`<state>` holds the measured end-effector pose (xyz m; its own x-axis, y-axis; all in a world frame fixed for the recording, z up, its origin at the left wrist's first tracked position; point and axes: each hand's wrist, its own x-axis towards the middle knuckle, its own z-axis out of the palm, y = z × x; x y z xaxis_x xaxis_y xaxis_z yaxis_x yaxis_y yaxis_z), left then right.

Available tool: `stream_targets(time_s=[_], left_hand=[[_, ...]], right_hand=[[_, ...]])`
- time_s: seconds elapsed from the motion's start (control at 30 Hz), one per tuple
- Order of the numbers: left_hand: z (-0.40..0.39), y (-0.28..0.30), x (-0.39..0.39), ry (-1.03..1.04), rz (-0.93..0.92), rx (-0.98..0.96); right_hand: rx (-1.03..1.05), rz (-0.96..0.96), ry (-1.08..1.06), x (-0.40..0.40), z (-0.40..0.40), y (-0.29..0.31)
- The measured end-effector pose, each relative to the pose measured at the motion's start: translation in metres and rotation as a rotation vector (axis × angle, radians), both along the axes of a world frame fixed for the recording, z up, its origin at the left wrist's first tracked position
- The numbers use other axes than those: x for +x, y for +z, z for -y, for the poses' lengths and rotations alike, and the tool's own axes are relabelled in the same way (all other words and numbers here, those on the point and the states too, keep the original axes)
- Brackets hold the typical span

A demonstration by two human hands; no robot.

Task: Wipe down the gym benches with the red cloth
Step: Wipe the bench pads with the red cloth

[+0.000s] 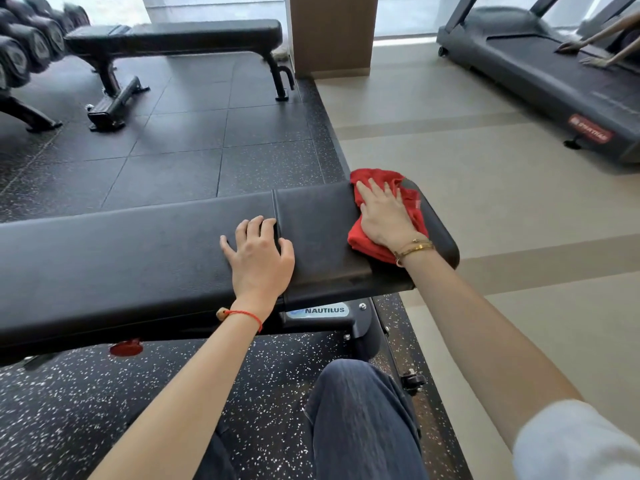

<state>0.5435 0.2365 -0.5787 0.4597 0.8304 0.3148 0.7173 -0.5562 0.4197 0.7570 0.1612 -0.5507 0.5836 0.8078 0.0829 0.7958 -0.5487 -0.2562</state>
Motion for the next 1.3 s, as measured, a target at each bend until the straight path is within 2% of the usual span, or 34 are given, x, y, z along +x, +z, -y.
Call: stream_targets(time_s=[0.2,0.3,0.43,0.53,0.67,0.8,0.9,1.07,1.17,1.3], left_hand=[[-0.001,0.009,-0.006,-0.048,-0.029,-0.090],[-0.007,0.012,-0.023,-0.086,-0.103,-0.055],[-0.025,0.009,-0.061,-0.010,-0.194,0.011],[-0.030,0.006,-0.075,0.004,-0.206,0.004],[-0.030,0.004,-0.073,0.026,-0.163,0.012],[-0.031,0.002,-0.075,0.033,-0.150,0.038],[-0.032,0.002,-0.075,0.027,-0.146,0.044],[-0.031,0.002,-0.074,0.035,-0.138,0.051],[-0.032,0.001,-0.074,0.041,-0.137,0.052],[-0.030,0.002,-0.074,0.049,-0.122,0.061]], right_hand=[[0.095,-0.016,0.252,-0.049,0.035,-0.012],[0.072,-0.034,0.213,-0.034,0.028,-0.009],[0.051,-0.046,0.106,-0.032,-0.013,-0.003],[0.035,-0.070,0.116,-0.046,-0.037,0.001],[0.056,-0.074,0.274,-0.083,-0.035,0.002],[0.140,-0.049,0.483,-0.101,0.008,-0.009],[0.112,-0.066,0.437,-0.072,0.012,-0.009],[0.063,-0.078,0.197,-0.051,-0.047,-0.001],[0.071,-0.063,0.274,-0.084,-0.064,-0.001],[0.153,-0.069,0.454,-0.129,-0.034,-0.006]])
